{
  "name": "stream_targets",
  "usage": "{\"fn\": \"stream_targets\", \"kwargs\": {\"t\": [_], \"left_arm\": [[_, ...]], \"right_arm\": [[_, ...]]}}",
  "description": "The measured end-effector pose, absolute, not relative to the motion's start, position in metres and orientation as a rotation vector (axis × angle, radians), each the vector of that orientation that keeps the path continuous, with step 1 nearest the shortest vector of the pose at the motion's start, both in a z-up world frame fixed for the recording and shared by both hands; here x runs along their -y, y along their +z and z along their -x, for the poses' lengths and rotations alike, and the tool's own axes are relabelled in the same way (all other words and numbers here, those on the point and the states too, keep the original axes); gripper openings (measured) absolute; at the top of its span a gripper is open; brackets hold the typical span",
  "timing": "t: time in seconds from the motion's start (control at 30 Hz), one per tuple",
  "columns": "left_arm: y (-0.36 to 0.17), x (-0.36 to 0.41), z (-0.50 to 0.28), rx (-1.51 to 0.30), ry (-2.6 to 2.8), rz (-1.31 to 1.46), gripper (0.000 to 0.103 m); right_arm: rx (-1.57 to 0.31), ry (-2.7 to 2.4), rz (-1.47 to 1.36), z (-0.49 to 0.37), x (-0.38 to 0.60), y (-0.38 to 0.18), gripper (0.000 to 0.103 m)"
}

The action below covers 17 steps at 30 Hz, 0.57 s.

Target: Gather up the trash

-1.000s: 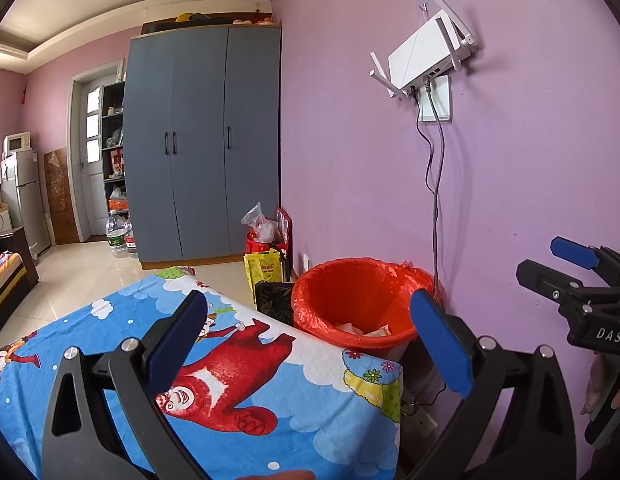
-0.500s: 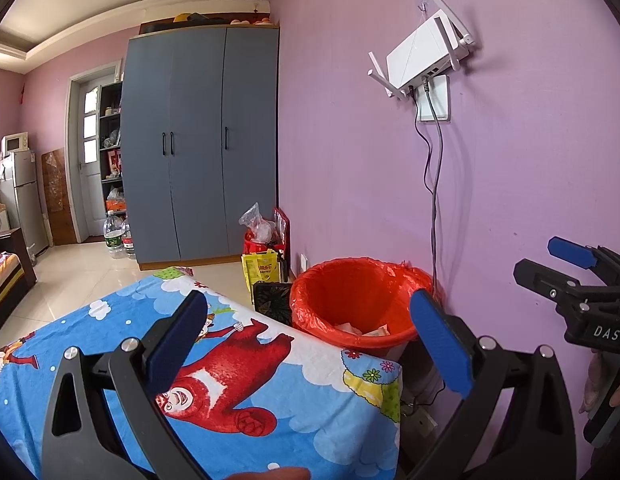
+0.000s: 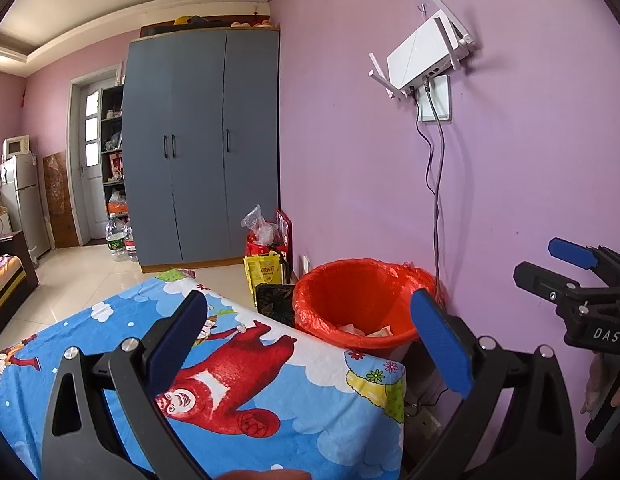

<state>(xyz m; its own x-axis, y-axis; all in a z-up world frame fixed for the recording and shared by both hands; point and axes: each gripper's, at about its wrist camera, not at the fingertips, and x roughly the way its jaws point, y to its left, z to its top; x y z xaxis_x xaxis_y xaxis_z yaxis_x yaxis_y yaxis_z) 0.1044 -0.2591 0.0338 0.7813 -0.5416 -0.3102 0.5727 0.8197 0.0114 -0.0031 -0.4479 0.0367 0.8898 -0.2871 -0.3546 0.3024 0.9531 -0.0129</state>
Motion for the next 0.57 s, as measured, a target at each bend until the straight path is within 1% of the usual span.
{"fn": "stream_targets", "kwargs": {"t": [0.57], "left_arm": [[0.032, 0.25, -0.107, -0.321, -0.561, -0.078, 0.098]], "right_arm": [[-0.369, -0.311, -0.043, 0.005, 0.445, 0.033, 0.086]]}}
